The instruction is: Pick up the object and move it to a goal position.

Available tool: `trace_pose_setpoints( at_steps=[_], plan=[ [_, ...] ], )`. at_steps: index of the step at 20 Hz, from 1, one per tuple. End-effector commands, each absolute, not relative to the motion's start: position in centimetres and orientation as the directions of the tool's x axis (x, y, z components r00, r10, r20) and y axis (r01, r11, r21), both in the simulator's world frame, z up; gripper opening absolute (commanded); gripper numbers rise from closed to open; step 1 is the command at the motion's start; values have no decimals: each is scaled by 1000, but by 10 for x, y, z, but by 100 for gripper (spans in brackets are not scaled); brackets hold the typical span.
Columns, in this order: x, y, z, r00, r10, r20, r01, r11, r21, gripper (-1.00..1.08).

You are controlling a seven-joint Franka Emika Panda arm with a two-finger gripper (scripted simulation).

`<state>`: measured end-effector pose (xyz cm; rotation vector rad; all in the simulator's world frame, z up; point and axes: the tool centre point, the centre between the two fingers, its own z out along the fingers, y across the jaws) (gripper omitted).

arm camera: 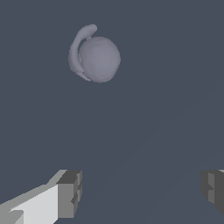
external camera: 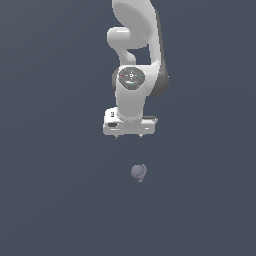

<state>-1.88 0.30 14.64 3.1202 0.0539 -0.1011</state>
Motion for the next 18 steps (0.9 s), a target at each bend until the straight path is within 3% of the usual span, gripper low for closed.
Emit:
trace_pose_setpoints(
  at_steps=[1, 18],
  plan=[
    [-19, 3, 146, 997, 34, -65, 35, -999, 18, 100],
    [-22, 21, 137, 996, 22, -89, 22, -1000, -4, 100]
  ],
)
